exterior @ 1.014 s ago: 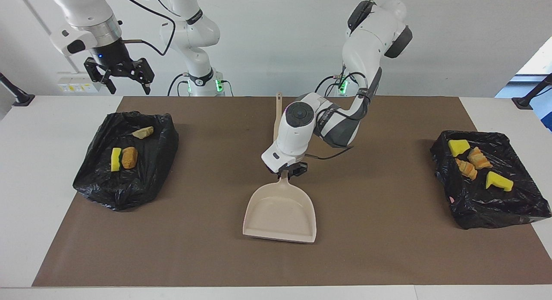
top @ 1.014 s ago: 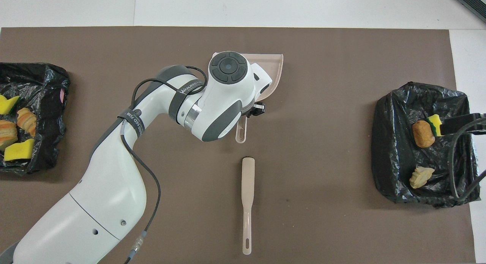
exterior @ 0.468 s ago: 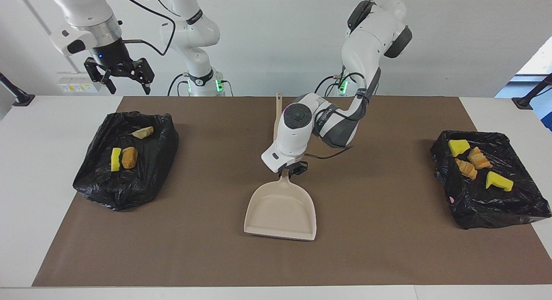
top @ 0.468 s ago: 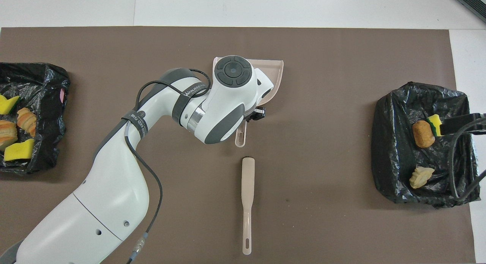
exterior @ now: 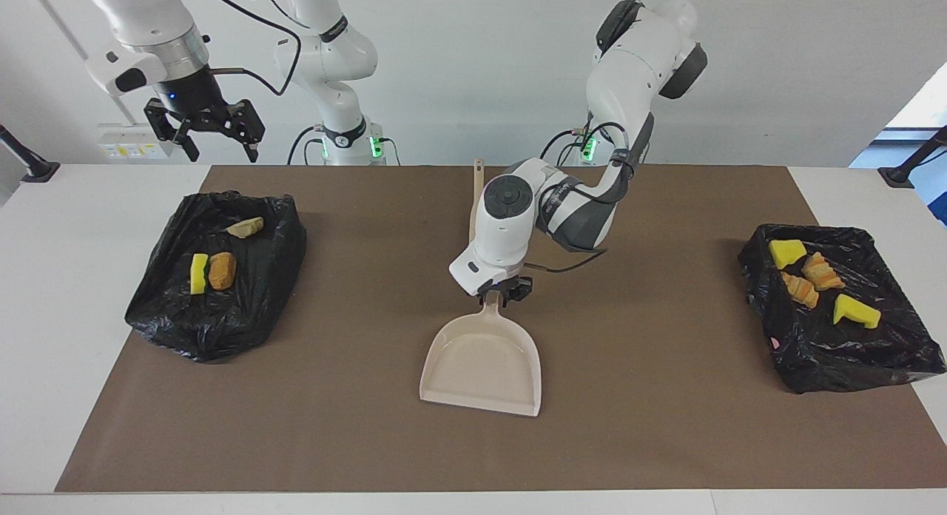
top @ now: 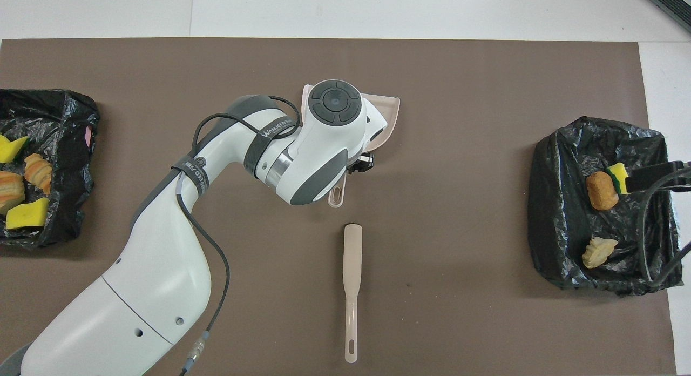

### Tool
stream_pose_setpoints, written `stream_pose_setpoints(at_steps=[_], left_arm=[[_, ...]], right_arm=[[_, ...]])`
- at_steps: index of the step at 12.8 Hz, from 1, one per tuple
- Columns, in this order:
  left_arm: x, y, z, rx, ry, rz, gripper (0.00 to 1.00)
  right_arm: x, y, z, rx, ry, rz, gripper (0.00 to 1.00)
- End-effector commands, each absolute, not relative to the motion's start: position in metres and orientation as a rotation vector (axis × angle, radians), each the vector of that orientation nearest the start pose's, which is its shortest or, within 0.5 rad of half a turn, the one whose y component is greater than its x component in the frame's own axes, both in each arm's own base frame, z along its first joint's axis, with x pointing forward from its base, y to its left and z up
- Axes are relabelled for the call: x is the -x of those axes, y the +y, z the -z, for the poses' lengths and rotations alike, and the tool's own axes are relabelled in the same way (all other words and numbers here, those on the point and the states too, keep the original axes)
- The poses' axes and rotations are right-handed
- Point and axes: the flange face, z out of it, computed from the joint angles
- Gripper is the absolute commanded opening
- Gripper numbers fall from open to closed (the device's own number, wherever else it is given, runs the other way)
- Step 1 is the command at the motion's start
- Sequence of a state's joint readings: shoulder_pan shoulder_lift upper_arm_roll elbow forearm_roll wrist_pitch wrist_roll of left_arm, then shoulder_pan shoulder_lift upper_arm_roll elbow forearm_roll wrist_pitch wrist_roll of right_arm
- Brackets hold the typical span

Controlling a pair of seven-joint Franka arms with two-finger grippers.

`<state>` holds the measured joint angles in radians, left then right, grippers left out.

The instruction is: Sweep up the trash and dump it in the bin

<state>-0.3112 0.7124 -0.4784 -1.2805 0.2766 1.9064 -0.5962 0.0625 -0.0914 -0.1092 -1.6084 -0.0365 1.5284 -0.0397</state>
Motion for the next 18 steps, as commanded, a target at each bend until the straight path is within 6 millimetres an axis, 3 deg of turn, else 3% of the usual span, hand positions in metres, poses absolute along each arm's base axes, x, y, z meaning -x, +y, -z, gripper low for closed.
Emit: stream_pose_setpoints(at_steps=[1, 2, 3, 6, 8, 10, 13, 18], left_arm=[[-0.579, -0.429, -0.395, 3.114, 0.283, -0.017, 0.81], [-0.577, -0.425, -0.404, 3.098, 0.284, -0.025, 1.0], [-0.574, -0.421, -0.414, 3.084, 0.283, -0.026, 1.0], [-0.574, -0.381, -0.439, 3.018, 0.265, 0.02, 1.0], [-0.572, -0.345, -0.439, 2.939, 0.186, -0.06, 1.0], [-0.573, -0.322, -0.451, 2.905, 0.125, -0.104, 1.0], [-0.579, -0.268, -0.48, 2.905, 0.051, -0.084, 1.0], [-0.565, -0.142, -0.553, 3.017, 0.192, -0.093, 1.0]], right_arm=[[-0.514, -0.031, -0.652, 3.148, 0.003, 0.015, 1.0], [-0.514, -0.031, -0.652, 3.148, 0.003, 0.015, 1.0], [-0.514, -0.031, -0.652, 3.148, 0.003, 0.015, 1.0], [-0.514, -0.031, -0.652, 3.148, 0.003, 0.015, 1.0], [-0.514, -0.031, -0.652, 3.148, 0.003, 0.015, 1.0], [-0.514, -0.031, -0.652, 3.148, 0.003, 0.015, 1.0], [-0.514, -0.031, -0.652, 3.148, 0.003, 0.015, 1.0], [-0.514, -0.031, -0.652, 3.148, 0.003, 0.015, 1.0]])
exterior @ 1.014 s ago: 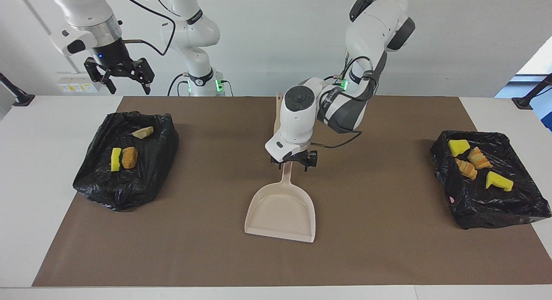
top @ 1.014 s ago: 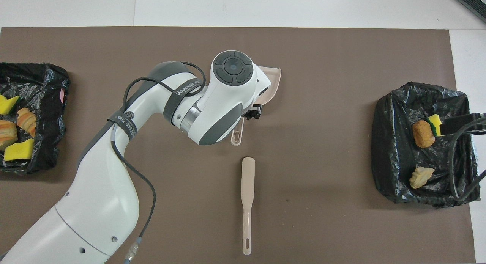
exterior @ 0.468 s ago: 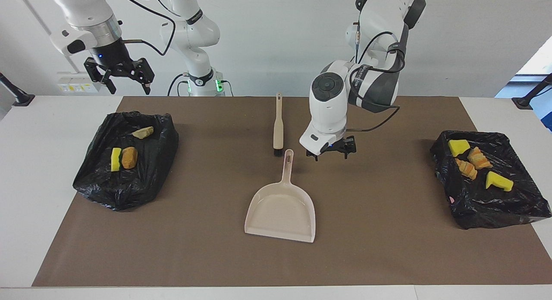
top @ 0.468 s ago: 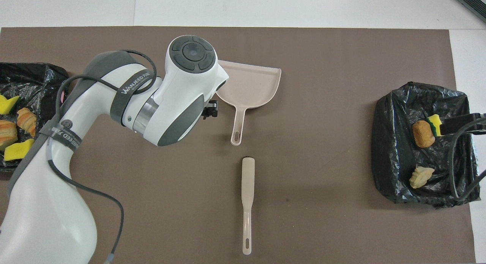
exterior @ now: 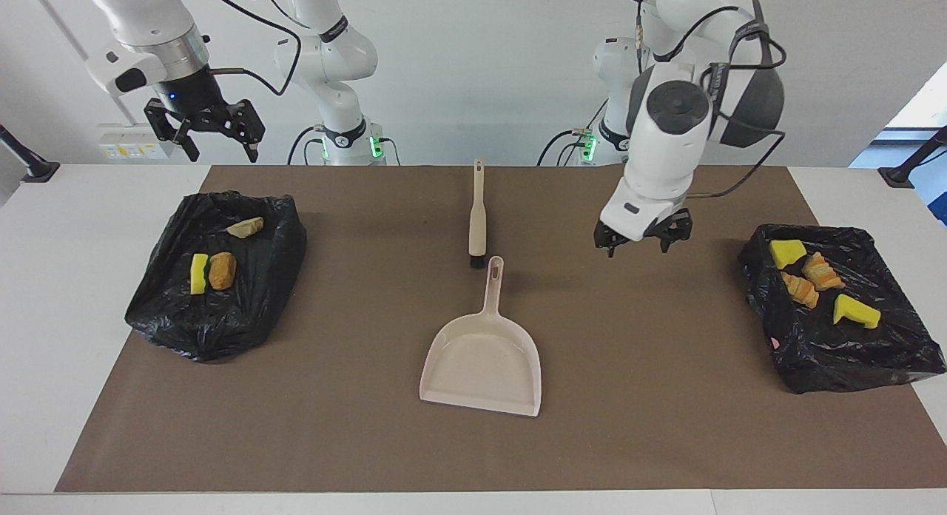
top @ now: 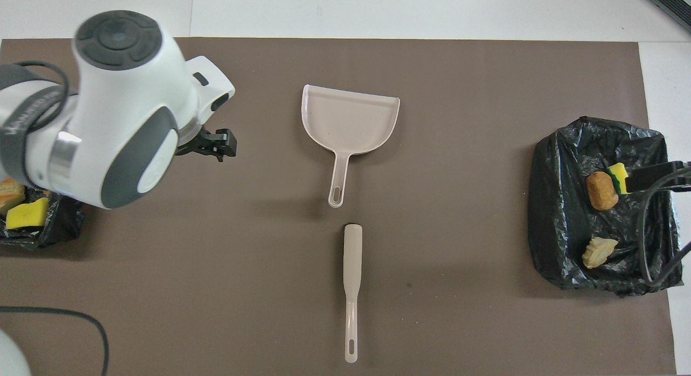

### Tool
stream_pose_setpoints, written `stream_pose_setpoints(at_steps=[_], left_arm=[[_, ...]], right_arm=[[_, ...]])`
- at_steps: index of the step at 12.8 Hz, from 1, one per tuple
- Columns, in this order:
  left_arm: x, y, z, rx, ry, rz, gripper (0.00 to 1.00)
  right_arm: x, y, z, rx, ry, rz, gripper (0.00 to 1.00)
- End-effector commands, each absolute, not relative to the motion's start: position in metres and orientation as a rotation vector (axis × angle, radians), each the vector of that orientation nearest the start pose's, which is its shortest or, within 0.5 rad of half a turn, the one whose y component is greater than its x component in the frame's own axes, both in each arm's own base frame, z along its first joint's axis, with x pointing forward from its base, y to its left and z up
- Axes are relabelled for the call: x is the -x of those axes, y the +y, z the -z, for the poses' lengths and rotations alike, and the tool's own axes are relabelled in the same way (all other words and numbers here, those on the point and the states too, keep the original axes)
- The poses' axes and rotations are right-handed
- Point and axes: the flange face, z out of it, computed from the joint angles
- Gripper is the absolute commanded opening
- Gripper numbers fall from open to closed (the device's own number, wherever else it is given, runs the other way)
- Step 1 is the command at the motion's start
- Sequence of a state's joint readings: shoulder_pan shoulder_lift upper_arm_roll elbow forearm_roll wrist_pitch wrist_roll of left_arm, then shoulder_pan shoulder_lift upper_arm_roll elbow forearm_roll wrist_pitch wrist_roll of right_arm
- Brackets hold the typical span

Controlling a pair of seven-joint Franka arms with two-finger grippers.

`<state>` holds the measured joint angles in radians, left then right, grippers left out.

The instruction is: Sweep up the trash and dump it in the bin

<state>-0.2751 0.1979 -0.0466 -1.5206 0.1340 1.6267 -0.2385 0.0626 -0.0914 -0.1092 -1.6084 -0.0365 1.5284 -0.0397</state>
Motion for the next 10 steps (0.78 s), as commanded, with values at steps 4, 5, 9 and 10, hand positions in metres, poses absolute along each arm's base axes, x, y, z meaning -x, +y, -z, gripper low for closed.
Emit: stream_pose_setpoints(at_steps=[4, 5, 9, 10], left_arm=[[-0.56, -0.068, -0.591, 3.022, 0.302, -0.045, 1.0], [-0.555, -0.049, -0.603, 3.026, 0.304, -0.034, 1.0], [-0.537, -0.027, -0.64, 3.028, 0.293, 0.047, 1.0], [-0.534, -0.026, -0.645, 3.029, 0.291, 0.042, 1.0]], right_arm=[[-0.514, -0.031, -0.652, 3.148, 0.003, 0.015, 1.0], [-0.514, -0.031, -0.652, 3.148, 0.003, 0.015, 1.0], [-0.514, -0.031, -0.652, 3.148, 0.003, 0.015, 1.0], [-0.514, -0.031, -0.652, 3.148, 0.003, 0.015, 1.0]])
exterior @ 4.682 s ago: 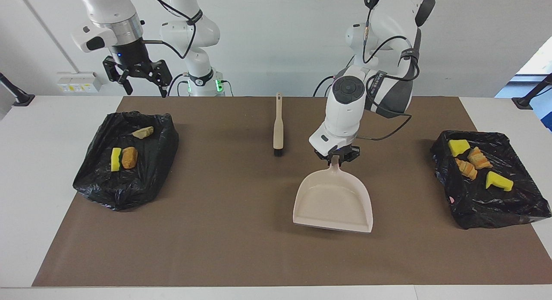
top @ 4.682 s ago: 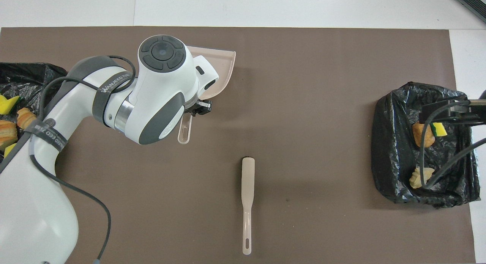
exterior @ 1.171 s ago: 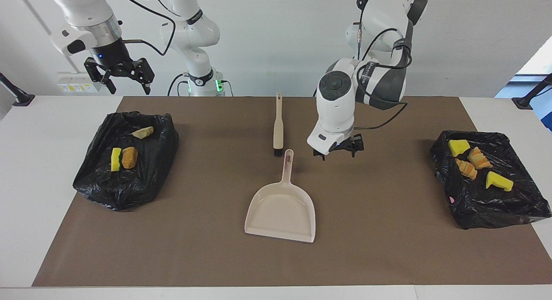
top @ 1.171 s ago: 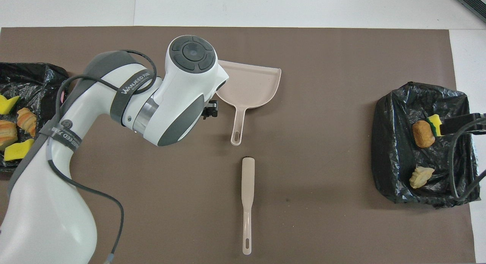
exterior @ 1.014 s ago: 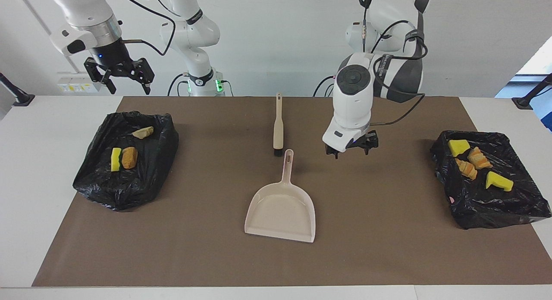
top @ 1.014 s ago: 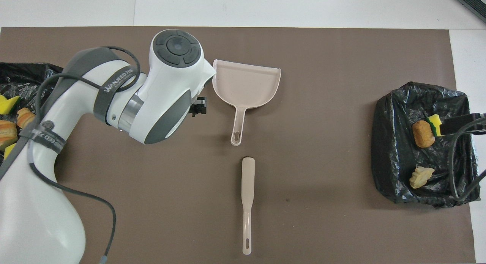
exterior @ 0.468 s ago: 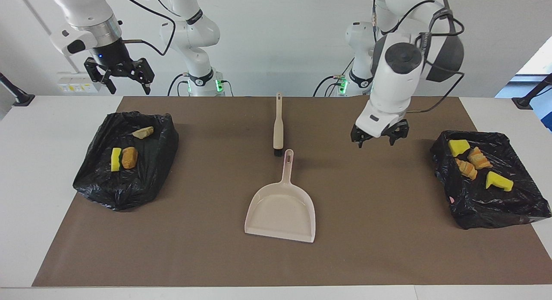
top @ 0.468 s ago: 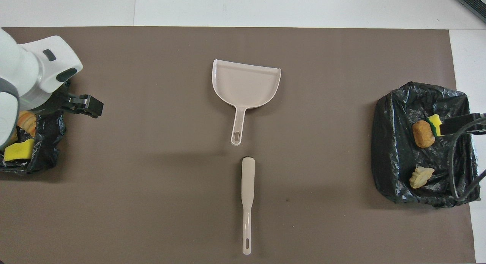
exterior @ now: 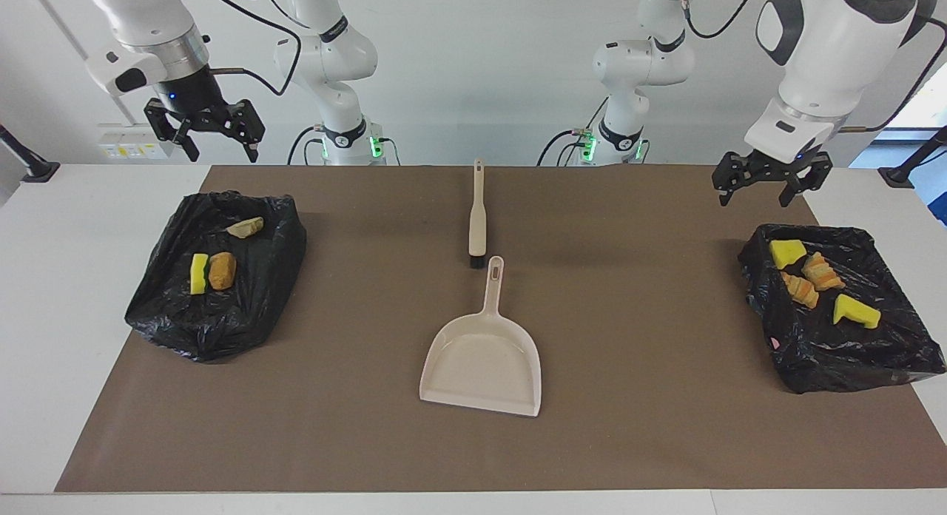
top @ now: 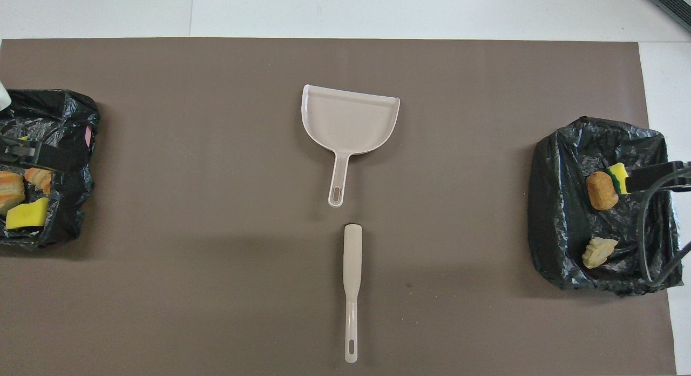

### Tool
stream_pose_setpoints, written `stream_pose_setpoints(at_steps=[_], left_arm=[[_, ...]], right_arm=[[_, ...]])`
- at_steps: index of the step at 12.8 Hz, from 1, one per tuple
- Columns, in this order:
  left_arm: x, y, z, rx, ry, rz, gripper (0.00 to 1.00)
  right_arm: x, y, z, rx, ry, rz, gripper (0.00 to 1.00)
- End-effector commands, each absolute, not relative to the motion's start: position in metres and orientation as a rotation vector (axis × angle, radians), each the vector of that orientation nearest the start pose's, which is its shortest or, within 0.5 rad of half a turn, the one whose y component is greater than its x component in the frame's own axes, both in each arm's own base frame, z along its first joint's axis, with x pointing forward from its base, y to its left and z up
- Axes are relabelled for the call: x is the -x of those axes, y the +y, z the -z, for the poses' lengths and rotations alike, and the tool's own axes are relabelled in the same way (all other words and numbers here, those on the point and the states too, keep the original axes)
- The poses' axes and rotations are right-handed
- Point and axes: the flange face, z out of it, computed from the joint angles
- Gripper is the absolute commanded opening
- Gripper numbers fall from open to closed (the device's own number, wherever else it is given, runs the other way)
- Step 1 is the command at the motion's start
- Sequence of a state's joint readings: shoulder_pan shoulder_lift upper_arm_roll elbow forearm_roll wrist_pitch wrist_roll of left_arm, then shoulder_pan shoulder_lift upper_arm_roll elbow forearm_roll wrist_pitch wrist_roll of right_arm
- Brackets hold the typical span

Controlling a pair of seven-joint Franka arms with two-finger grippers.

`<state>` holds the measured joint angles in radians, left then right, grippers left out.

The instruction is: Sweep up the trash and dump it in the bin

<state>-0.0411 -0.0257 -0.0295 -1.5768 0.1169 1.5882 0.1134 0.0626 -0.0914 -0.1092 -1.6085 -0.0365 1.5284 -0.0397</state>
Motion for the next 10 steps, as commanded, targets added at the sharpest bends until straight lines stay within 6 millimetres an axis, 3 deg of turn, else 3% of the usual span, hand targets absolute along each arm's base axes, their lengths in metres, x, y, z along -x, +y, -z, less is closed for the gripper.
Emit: stream_pose_setpoints(at_steps=[1, 10], left_arm=[[-0.5326, -0.0293, -0.6471, 3.057, 0.294, 0.039, 1.0], [-0.5248, -0.0281, -0.6559, 3.1, 0.267, 0.039, 1.0]], right_arm=[[-0.5143, -0.031, -0.6522, 3.148, 0.003, 0.015, 1.0], [-0.5143, -0.031, -0.6522, 3.148, 0.003, 0.015, 1.0]])
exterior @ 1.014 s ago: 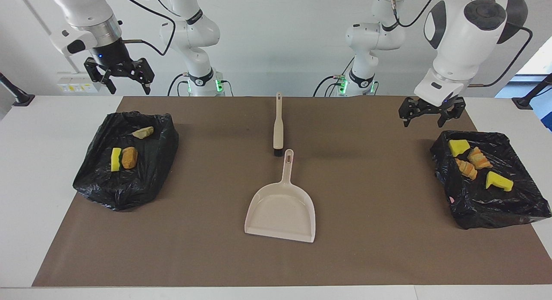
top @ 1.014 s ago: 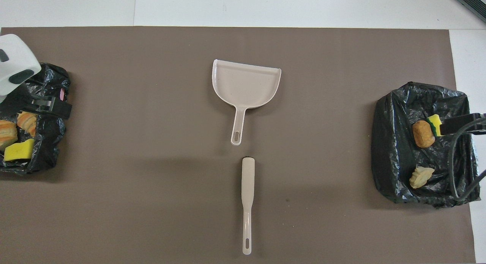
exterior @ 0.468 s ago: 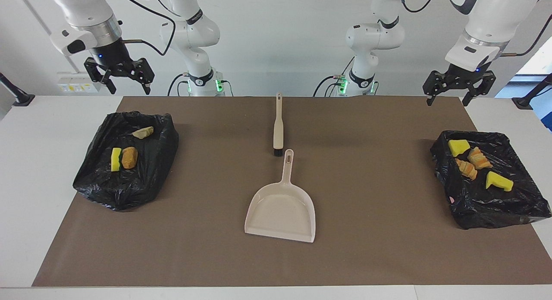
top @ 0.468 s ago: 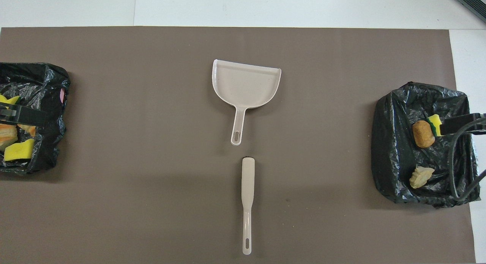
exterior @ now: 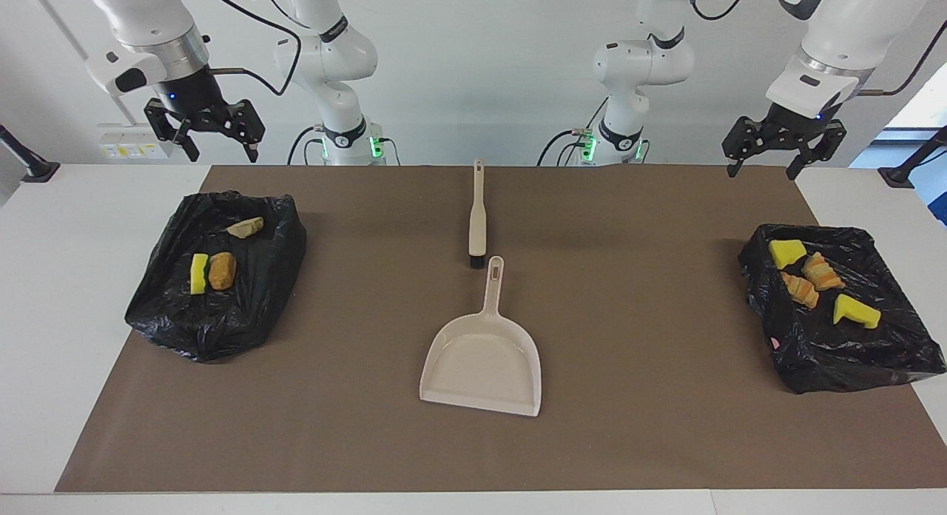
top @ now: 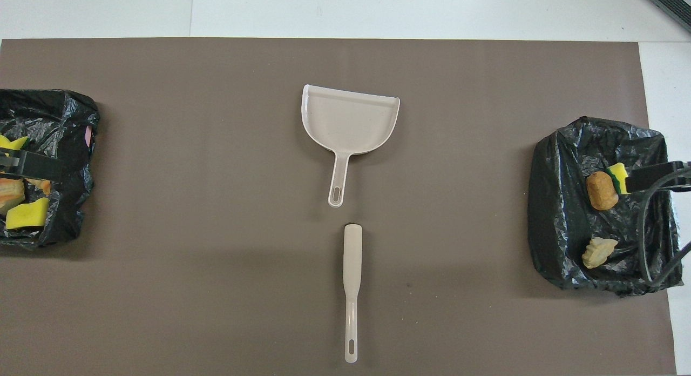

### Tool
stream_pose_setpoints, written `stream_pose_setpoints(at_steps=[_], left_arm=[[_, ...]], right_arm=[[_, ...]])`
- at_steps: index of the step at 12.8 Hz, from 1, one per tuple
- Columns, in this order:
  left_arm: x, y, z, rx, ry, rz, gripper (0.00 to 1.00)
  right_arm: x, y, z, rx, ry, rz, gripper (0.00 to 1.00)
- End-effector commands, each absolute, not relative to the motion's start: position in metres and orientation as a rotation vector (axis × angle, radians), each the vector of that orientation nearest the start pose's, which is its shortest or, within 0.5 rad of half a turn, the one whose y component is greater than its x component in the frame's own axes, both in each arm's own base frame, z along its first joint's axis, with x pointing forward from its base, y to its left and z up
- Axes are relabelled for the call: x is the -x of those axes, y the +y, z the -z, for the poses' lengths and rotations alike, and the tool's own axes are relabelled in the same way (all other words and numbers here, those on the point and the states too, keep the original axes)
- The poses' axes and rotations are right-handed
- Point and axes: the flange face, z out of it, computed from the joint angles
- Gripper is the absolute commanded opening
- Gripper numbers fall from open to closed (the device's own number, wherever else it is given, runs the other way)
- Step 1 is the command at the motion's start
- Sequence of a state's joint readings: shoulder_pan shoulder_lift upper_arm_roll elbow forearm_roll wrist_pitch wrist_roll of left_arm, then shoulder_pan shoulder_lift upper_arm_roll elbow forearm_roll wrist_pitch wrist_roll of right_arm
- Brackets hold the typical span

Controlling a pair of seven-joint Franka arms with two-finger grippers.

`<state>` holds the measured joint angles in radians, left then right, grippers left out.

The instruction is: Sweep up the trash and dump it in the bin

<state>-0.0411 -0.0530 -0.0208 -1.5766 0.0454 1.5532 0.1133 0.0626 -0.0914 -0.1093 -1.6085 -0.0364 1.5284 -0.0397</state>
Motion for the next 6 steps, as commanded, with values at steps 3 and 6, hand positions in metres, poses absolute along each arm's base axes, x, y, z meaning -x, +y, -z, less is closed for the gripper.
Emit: stream_pose_setpoints(at_steps=[3, 6], left_arm=[[-0.524, -0.0281, -0.6545, 3.1, 0.265, 0.025, 1.0], [-0.5217, -0.028, -0.6553, 3.1, 0.262, 0.023, 1.0]], right_arm=[[-0.5143, -0.031, -0.6522, 3.148, 0.003, 0.015, 1.0], [-0.5143, -0.031, -0.6522, 3.148, 0.003, 0.015, 1.0]])
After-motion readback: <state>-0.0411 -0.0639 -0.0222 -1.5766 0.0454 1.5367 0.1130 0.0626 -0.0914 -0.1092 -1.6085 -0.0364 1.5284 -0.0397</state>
